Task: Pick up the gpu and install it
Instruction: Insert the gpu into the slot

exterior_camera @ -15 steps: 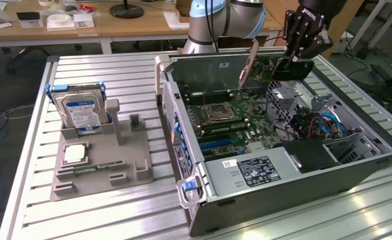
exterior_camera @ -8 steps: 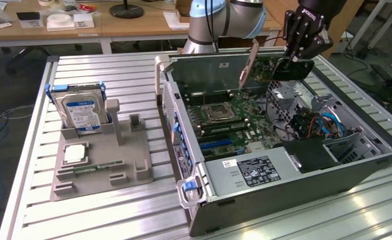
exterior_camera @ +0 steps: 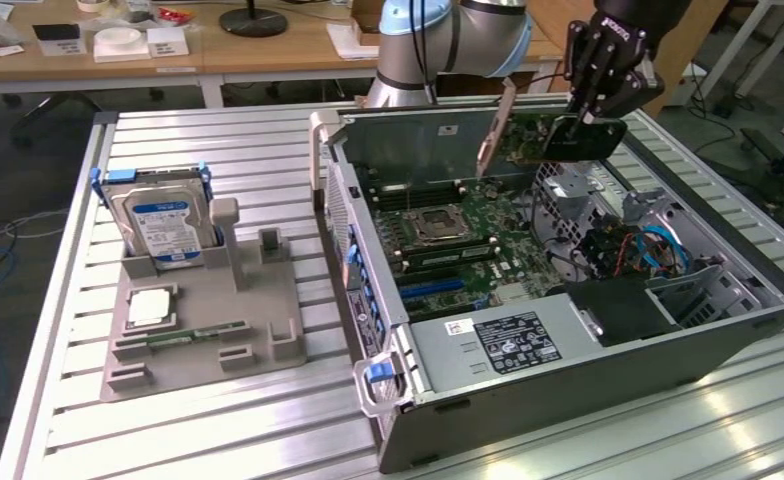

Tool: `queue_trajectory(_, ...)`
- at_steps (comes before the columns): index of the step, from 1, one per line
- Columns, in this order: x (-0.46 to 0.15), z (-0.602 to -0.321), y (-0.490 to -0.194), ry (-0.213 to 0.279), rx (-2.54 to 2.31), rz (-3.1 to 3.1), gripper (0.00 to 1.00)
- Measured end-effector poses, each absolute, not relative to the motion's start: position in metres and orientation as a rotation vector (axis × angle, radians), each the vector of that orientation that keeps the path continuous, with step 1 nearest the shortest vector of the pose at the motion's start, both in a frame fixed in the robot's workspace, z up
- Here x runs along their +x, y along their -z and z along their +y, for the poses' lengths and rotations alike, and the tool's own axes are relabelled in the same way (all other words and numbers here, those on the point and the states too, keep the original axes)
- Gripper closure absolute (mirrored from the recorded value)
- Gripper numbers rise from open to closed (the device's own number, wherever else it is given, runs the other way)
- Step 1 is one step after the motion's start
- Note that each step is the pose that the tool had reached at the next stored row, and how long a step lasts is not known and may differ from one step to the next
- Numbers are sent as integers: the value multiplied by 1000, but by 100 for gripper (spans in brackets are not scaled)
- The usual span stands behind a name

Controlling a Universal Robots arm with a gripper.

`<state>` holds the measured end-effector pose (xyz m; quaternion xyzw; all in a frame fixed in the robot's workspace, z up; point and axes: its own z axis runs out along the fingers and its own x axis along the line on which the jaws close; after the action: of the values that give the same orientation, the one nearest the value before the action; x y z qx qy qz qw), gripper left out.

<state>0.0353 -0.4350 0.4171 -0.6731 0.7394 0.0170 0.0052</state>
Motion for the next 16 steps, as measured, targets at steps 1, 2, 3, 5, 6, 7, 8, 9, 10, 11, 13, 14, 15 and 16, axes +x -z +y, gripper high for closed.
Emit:
queue_trajectory(1,35,-435,-417,-53,-2108,2315,73)
queue_trajectory(2,35,-435,-417,-53,-2108,2315,73)
queue_trajectory(3,35,-435,-417,-53,-2108,2315,73)
queue_trajectory(5,34,-435,-417,-53,-2107,2315,73)
queue_trajectory(6,33,-435,-417,-53,-2107,2315,73)
queue_trajectory(7,33,-435,-417,-53,-2107,2315,73)
queue_trajectory(8,33,-435,-417,-53,-2107,2315,73)
queue_trajectory(9,33,-435,-417,-53,-2107,2315,73)
queue_trajectory(10,33,-435,-417,-53,-2107,2315,73)
queue_trajectory(11,33,-435,-417,-53,-2107,2315,73)
queue_trajectory(13,33,-435,-417,-53,-2107,2315,73)
queue_trajectory(14,33,-435,-417,-53,-2107,2315,73)
queue_trajectory(15,32,-435,-417,-53,-2107,2315,73)
queue_trajectory(16,31,-435,-417,-53,-2107,2315,73)
